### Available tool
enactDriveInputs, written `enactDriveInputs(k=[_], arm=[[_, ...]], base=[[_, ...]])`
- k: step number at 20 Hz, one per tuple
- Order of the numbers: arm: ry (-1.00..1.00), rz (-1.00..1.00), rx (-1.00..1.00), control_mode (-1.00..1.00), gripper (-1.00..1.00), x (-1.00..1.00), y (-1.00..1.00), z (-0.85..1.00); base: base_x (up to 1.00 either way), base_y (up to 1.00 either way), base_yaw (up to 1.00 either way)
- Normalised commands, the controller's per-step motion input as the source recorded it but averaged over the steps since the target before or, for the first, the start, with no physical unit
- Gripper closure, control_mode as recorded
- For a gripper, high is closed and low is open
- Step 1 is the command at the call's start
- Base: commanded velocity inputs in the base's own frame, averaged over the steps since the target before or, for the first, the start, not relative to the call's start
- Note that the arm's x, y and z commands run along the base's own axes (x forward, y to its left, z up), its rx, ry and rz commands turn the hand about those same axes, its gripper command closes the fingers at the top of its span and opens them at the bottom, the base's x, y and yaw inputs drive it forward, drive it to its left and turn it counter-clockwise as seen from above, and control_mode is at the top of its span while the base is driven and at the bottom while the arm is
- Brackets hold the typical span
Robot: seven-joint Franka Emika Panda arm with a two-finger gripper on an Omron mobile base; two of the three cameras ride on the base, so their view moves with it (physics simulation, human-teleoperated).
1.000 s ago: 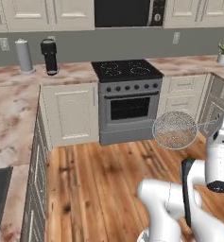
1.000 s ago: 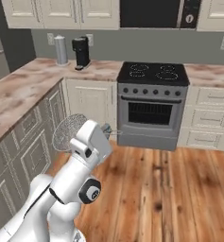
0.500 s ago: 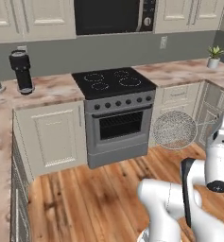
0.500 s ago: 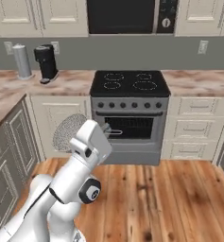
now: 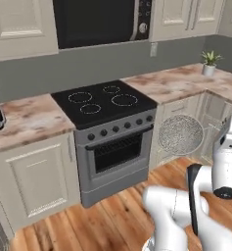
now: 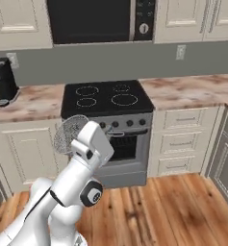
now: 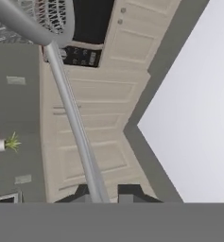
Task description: Open the cabinet and setup a tea strainer by placing it in the bowl upright.
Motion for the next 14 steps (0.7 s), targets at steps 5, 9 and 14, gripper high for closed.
enactDriveInputs(k=[5,9,14], arm=[[0.00,0.00,0.00,1.00,1.00,0.00,0.00,0.00],[0.00,0.00,0.00,1.00,1.00,0.00,0.00,0.00],[0.00,0.00,0.00,1.00,1.00,0.00,0.00,0.00]], base=[[0.50,-0.01,-0.58],[0.08,-0.07,-0.78],[0.00,-0.10,-0.82]])
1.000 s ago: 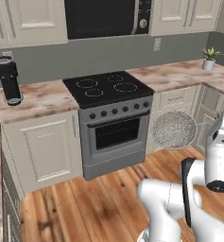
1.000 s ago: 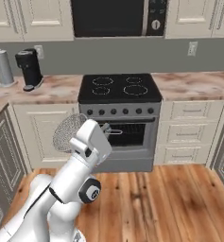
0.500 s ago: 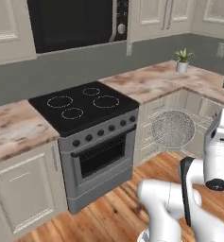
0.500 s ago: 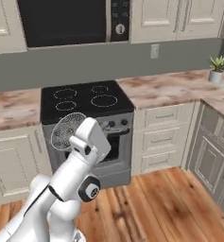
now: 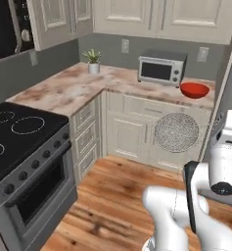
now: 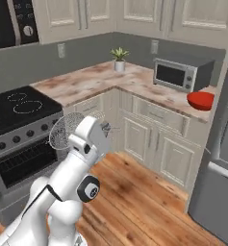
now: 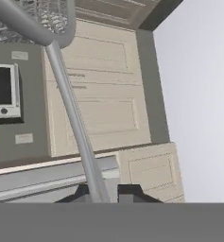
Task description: Open the cabinet and setup a tea strainer by placing it in the bowl upright.
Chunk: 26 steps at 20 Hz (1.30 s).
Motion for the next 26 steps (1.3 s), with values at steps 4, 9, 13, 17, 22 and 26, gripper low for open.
enactDriveInputs(k=[4,9,13,17,22,26], arm=[[0.00,0.00,0.00,1.00,1.00,0.00,0.00,0.00],[0.00,0.00,0.00,1.00,1.00,0.00,0.00,0.00],[0.00,0.00,0.00,1.00,1.00,0.00,0.00,0.00],[0.00,0.00,0.00,1.00,1.00,0.00,0.00,0.00],[0.00,0.00,0.00,1.00,1.00,0.00,0.00,0.00],[0.00,0.00,0.00,1.00,1.00,0.00,0.00,0.00]], base=[[0.28,0.00,-0.67],[0.44,0.04,-0.60],[0.53,0.54,-0.37],[0.61,0.66,-0.28],[0.86,0.55,-0.10],[0.94,0.25,0.00]])
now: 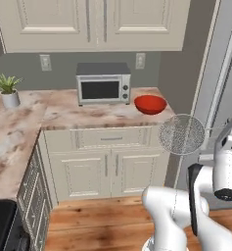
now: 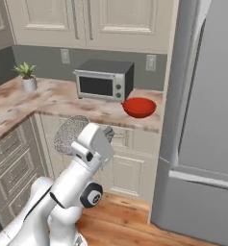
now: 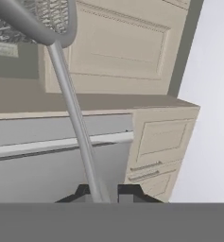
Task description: Open the cabinet and setup a tea strainer by placing it in the bowl upright.
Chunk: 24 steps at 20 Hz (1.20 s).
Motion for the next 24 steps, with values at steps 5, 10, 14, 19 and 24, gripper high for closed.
enactDriveInputs(k=[5,10,14,19,24], arm=[[0.00,0.00,0.00,1.00,1.00,0.00,0.00,0.00],[0.00,0.00,0.00,1.00,1.00,0.00,0.00,0.00],[0.00,0.00,0.00,1.00,1.00,0.00,0.00,0.00],[0.00,0.00,0.00,1.00,1.00,0.00,0.00,0.00],[0.00,0.00,0.00,1.00,1.00,0.00,0.00,0.00]], base=[[0.98,0.17,0.00],[0.76,0.41,-0.01],[0.52,0.55,0.00],[0.06,0.14,0.00],[0.00,0.00,0.00]])
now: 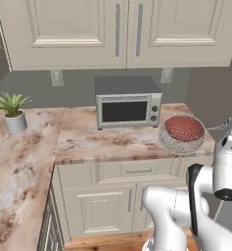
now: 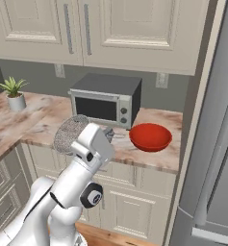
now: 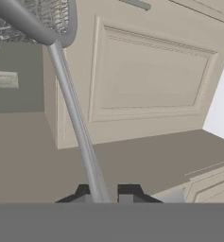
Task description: Open the cabinet and setup a tea strainer by placing it in the bowl upright.
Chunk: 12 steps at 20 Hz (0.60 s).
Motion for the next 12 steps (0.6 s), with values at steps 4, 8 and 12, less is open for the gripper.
enactDriveInputs(k=[4,8,12], arm=[[0.00,0.00,0.00,-1.00,1.00,0.00,0.00,0.00],[0.01,0.00,0.00,-1.00,1.00,0.00,0.00,0.00],[0.21,-0.09,0.00,-1.00,1.00,0.27,-0.02,0.10]], base=[[0.00,0.00,0.00],[0.00,0.00,0.00],[0.00,0.00,0.00]])
